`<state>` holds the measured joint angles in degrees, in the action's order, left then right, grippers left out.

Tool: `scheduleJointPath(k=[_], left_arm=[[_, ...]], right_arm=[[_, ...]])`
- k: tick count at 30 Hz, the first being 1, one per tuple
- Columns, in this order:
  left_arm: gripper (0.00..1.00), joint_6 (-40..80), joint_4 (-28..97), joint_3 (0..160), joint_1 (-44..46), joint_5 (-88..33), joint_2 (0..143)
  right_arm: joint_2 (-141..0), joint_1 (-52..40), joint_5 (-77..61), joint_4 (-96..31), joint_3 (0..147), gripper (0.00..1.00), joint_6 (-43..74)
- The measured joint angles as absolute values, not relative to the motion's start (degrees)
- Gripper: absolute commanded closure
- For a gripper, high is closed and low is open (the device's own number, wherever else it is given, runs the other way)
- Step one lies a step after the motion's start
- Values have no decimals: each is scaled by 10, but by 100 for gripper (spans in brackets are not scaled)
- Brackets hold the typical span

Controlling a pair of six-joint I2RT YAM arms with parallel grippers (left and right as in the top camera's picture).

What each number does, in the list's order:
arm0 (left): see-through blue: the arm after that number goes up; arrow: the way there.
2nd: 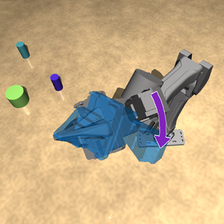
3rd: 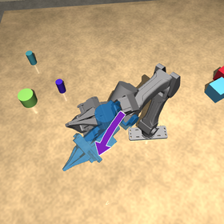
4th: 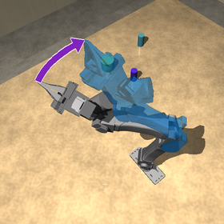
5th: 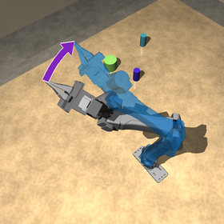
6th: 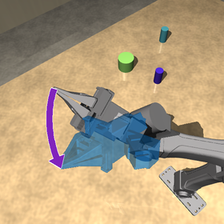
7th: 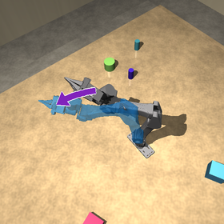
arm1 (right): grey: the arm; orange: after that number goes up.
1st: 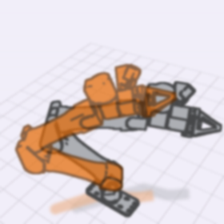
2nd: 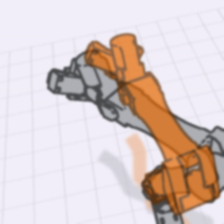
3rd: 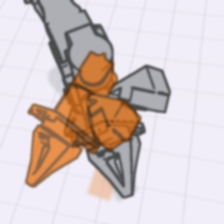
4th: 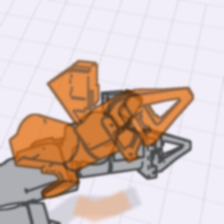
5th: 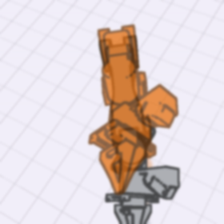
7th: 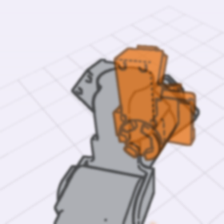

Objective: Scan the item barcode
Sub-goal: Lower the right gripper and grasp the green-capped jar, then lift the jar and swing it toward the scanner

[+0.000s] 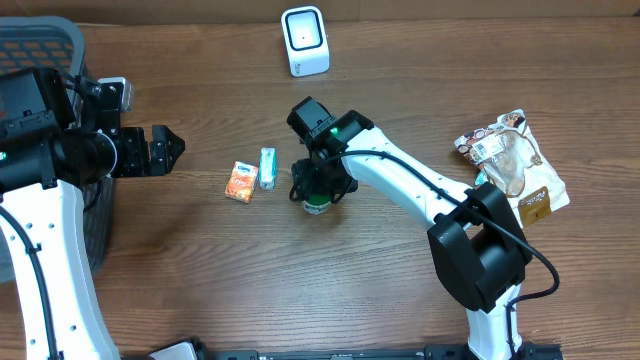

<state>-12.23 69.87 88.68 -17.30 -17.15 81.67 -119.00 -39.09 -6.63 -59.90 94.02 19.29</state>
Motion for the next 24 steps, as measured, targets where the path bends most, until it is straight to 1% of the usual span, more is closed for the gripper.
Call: scheduleJointPath(k=[2, 4, 8, 10, 12, 17, 20, 24], left_arm=[[0, -122, 699, 887, -173, -171, 817], [0, -122, 699, 887, -173, -171, 817], [0, -122, 699, 887, -173, -171, 816], [0, -122, 699, 887, -173, -171, 816], [0, -122, 699, 887, -173, -171, 817], [0, -122, 699, 887, -173, -171, 816], [0, -122, 699, 887, -173, -171, 817], [0, -122, 699, 887, -173, -171, 817]], right_arm=[[-1190, -391, -67, -607, 940, 37, 152], [-1190, -391, -66, -615, 941, 43, 105], [-1190, -391, -58, -622, 941, 43, 29], [-1190, -392, -50, -622, 941, 42, 10], [-1190, -391, -42, -621, 941, 43, -3], [-1190, -391, -47, -631, 945, 50, -18], [-1193, -389, -74, -661, 964, 55, -21], [-1197, -379, -134, -701, 1023, 57, -23]])
